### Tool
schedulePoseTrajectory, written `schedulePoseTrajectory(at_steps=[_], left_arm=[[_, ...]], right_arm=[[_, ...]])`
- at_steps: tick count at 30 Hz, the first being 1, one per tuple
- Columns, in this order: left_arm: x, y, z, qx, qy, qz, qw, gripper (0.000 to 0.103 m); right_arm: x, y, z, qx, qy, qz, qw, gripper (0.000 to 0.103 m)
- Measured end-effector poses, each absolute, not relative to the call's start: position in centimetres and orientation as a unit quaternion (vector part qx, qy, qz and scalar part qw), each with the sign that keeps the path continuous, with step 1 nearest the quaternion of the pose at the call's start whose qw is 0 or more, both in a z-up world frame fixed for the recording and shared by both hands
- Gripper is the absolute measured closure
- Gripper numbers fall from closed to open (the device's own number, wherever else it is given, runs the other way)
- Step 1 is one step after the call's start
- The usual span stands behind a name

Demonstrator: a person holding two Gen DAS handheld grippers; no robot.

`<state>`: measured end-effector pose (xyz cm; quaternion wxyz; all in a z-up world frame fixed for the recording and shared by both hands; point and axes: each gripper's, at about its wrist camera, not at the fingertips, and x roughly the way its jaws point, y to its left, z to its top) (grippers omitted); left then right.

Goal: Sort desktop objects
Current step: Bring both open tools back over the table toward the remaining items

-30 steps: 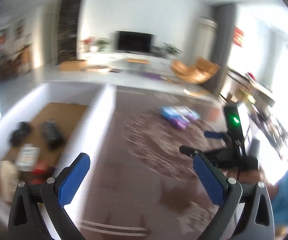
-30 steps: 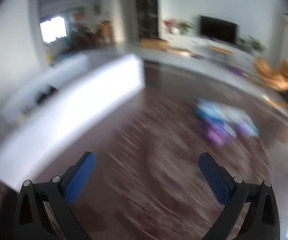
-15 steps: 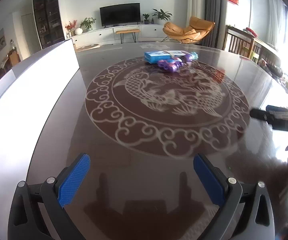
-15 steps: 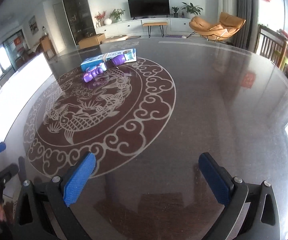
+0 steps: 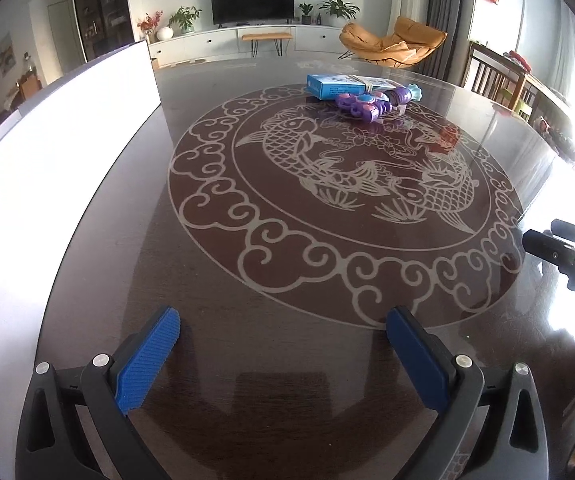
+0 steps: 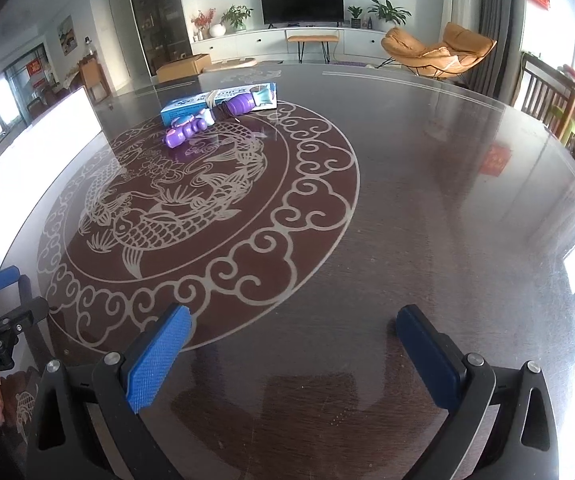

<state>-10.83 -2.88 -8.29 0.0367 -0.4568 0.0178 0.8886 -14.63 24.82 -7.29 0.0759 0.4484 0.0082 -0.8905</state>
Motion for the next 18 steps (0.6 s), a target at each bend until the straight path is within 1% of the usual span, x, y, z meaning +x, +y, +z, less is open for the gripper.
schedulePoseTrajectory(at_steps=[9,13,15,18], left_arm=[[-10.8,-2.9,-8.3,-0.457,0.017,0.889,0.037,0.0],[-10.8,-2.9,-8.3,-0.457,0.017,0.889,0.037,0.0],[-10.8,-2.9,-8.3,-0.457,0.017,0.889,0.037,0.0],[-10.8,-2.9,-8.3,-0.457,0.017,0.889,0.037,0.0]], right_arm=[[-14.9,23.9,-7.6,0.456,0.037,-0.887,0.06,0.0],[-15.0,23.9,-7.7,0.456,0.036,-0.887,0.061,0.0],[-15.6,24.0,-7.6,0.456,0.028,-0.887,0.066,0.0],[-18.8,24.1,-7.1,0.456,-0.009,-0.886,0.076,0.0]])
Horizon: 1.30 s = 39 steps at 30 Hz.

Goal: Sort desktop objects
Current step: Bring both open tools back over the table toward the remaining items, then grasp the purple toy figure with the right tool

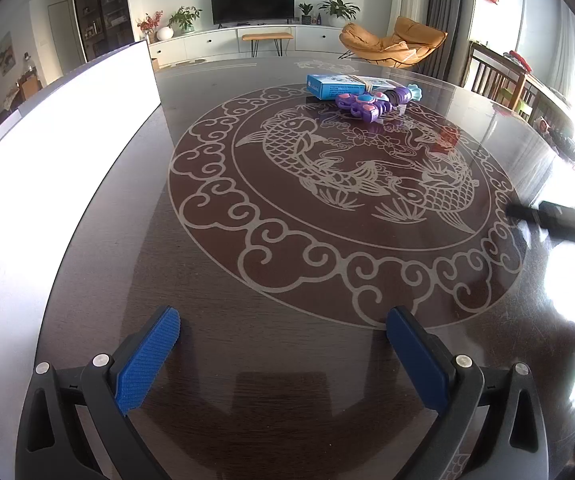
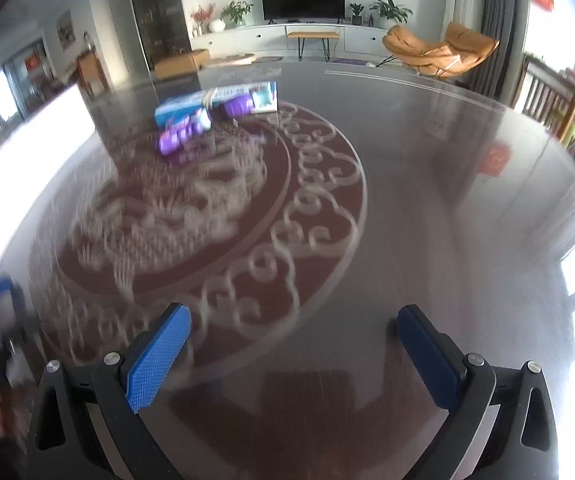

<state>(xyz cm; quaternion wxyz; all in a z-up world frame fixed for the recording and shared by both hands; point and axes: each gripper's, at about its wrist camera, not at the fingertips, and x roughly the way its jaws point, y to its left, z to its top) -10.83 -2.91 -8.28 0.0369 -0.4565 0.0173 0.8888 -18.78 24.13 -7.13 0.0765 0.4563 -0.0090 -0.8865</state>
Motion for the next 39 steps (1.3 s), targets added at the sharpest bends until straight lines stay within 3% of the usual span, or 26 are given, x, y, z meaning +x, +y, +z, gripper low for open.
schedulePoseTrajectory(at_steps=[10,12,13,16,26,29,32,33,35,39], left_arm=[[-10.8,-2.9,-8.3,-0.456,0.017,0.889,0.037,0.0],[-10.8,-2.9,-8.3,-0.456,0.017,0.889,0.037,0.0],[-10.8,-2.9,-8.3,-0.456,0.017,0.889,0.037,0.0],[-10.8,-2.9,-8.3,-0.456,0.017,0.889,0.037,0.0],[-10.9,-2.9,-8.3,-0.456,0.017,0.889,0.037,0.0],[-10.9,-2.9,-8.4,-0.456,0.017,0.889,0.037,0.0],[-10.9,-2.9,-8.4,-0.456,0.016,0.889,0.037,0.0],[-10.9,-2.9,-8.4,-0.456,0.016,0.889,0.037,0.0],[-10.9,-2.9,-8.4,-0.456,0.017,0.889,0.037,0.0],[-11.0,-3.0,-8.4,-0.456,0.017,0.889,0.037,0.0]], right_arm=[[-31.5,17.3,-5.9,0.449,-0.097,-0.886,0.066,0.001],[-33.5,16.1,-6.2,0.45,-0.093,-0.888,0.032,0.008],[-34.3,15.8,-6.5,0.456,-0.091,-0.885,0.018,0.018],[-35.6,15.7,-6.7,0.453,-0.114,-0.884,-0.005,0.022],[-37.1,15.3,-6.4,0.467,-0.094,-0.88,0.001,0.023],[-37.3,13.9,-6.7,0.471,-0.041,-0.881,0.009,0.024],[-35.8,12.0,-7.0,0.459,0.034,-0.887,0.039,0.034],[-35.1,12.0,-7.0,0.45,0.039,-0.891,0.053,0.049],[-33.4,12.2,-6.9,0.442,0.048,-0.893,0.074,0.066],[-28.8,13.6,-7.1,0.436,0.069,-0.89,0.113,0.073]])
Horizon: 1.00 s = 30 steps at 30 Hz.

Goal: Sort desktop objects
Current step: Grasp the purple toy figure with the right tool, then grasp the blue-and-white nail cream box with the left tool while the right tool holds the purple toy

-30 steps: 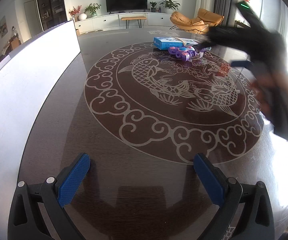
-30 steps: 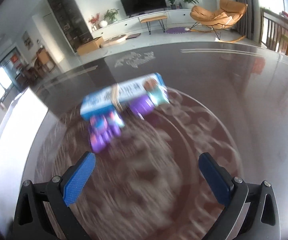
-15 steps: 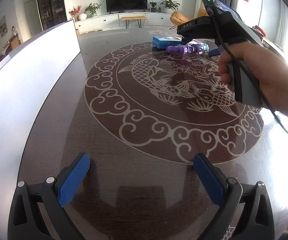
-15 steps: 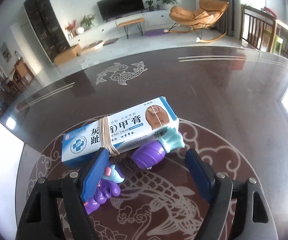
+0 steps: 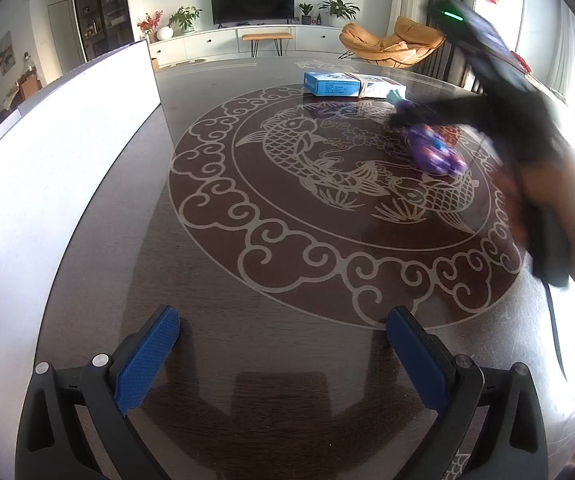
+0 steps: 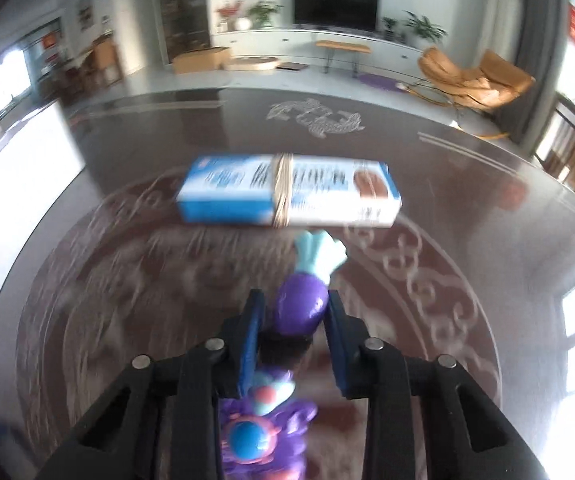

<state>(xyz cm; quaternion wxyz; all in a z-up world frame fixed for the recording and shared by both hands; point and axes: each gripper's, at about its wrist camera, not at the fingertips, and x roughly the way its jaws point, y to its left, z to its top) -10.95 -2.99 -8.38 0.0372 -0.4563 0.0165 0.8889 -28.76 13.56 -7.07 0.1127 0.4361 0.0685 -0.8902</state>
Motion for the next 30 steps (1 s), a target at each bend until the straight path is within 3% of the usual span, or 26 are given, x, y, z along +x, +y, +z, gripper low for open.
schedulePoseTrajectory(at_steps=[6,8,9,10,15,19,22,25,30], left_arm=[[-11.0,-3.0,-8.4,-0.456,0.016,0.889,0.037,0.0],[-11.0,-3.0,-8.4,-0.456,0.016,0.889,0.037,0.0],[-11.0,-3.0,-8.4,-0.456,0.016,0.889,0.037,0.0],[-11.0,-3.0,-8.4,-0.456,0.016,0.889,0.037,0.0],[-11.1,-3.0,-8.4,-0.457,0.018,0.889,0.039,0.0],[-13.8,-2.0,-8.1,-0.459,0.084,0.873,0.143,0.0],[-18.0,-1.1,-7.7,-0.464,0.137,0.858,0.172,0.0],[-23.2,-0.2,-7.9,-0.481,0.142,0.836,0.223,0.0],[-31.0,1.3,-7.3,-0.469,0.181,0.84,0.203,0.0]], right_arm=[[-20.8,18.7,-7.4,0.431,0.076,-0.889,0.135,0.072],[-19.1,20.3,-7.5,0.434,0.076,-0.888,0.131,0.054],[-18.4,21.0,-7.5,0.438,0.078,-0.887,0.124,0.03],[-17.9,21.8,-7.6,0.442,0.078,-0.886,0.119,0.016],[-16.7,22.9,-7.3,0.444,0.068,-0.885,0.122,0.013],[-16.9,23.2,-7.6,0.452,0.064,-0.882,0.112,0.0],[-16.9,23.2,-7.6,0.453,0.064,-0.882,0.108,0.0],[-16.9,23.1,-7.7,0.453,0.063,-0.882,0.109,0.0],[-17.2,23.0,-7.7,0.453,0.062,-0.882,0.109,0.0]])
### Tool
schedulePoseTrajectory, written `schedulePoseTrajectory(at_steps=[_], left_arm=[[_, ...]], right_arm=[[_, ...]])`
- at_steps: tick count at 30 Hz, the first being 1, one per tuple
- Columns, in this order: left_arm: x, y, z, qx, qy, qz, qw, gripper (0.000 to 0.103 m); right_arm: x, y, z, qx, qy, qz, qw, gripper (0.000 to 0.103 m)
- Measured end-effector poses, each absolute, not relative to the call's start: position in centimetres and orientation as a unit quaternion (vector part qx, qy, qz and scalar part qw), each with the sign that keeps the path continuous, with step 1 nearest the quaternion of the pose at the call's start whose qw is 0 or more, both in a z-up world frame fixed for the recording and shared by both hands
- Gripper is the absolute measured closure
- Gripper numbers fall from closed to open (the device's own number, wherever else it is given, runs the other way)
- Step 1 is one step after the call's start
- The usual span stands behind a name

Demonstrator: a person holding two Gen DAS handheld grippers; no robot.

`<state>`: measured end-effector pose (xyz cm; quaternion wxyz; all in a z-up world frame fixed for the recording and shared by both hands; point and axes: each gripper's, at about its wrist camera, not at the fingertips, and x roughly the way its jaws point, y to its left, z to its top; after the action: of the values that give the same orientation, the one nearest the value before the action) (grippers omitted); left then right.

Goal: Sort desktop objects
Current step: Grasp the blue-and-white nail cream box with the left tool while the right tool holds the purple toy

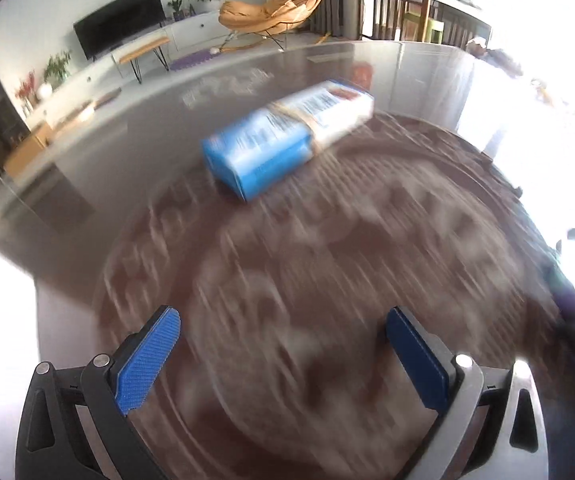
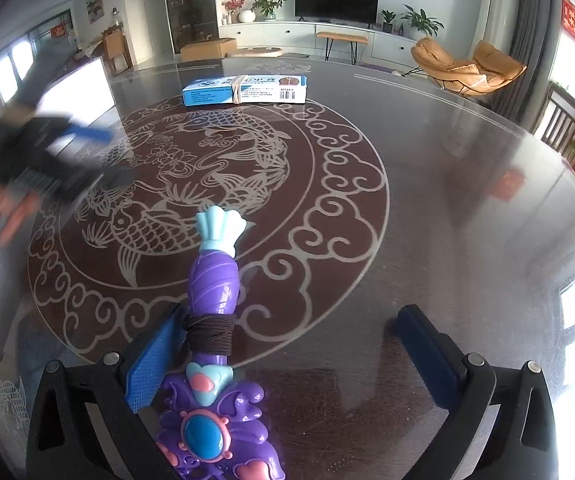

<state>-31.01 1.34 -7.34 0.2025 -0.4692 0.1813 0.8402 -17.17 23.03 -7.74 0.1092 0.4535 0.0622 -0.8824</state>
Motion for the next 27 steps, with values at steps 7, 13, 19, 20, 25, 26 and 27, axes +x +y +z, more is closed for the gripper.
schedulePoseTrajectory(at_steps=[7,13,19,20,25,26,27], left_arm=[[-37.0,5.2,-6.4,-0.435,0.236,0.844,0.205,0.0],[-40.0,7.0,-7.0,-0.428,0.208,0.852,0.219,0.0],[-37.9,5.2,-6.8,-0.432,0.123,0.871,0.201,0.059],[-36.9,4.6,-6.9,-0.433,0.11,0.874,0.191,0.059],[-25.9,0.1,-7.3,-0.435,0.048,0.891,0.125,0.06],[-23.2,-0.7,-7.3,-0.435,0.042,0.892,0.115,0.06],[-20.3,-1.5,-7.6,-0.436,0.03,0.893,0.105,0.06]], right_arm=[[-17.1,23.6,-7.6,0.45,0.045,-0.884,0.118,0.0],[-17.2,23.8,-7.5,0.449,0.035,-0.885,0.116,0.0],[-17.2,23.8,-7.6,0.448,0.034,-0.885,0.117,0.0],[-17.2,23.8,-7.6,0.448,0.035,-0.885,0.117,0.0],[-17.2,23.6,-7.6,0.451,0.043,-0.885,0.11,0.0],[-17.2,23.5,-7.6,0.451,0.046,-0.885,0.109,0.0],[-17.2,23.5,-7.6,0.452,0.047,-0.884,0.108,0.0]])
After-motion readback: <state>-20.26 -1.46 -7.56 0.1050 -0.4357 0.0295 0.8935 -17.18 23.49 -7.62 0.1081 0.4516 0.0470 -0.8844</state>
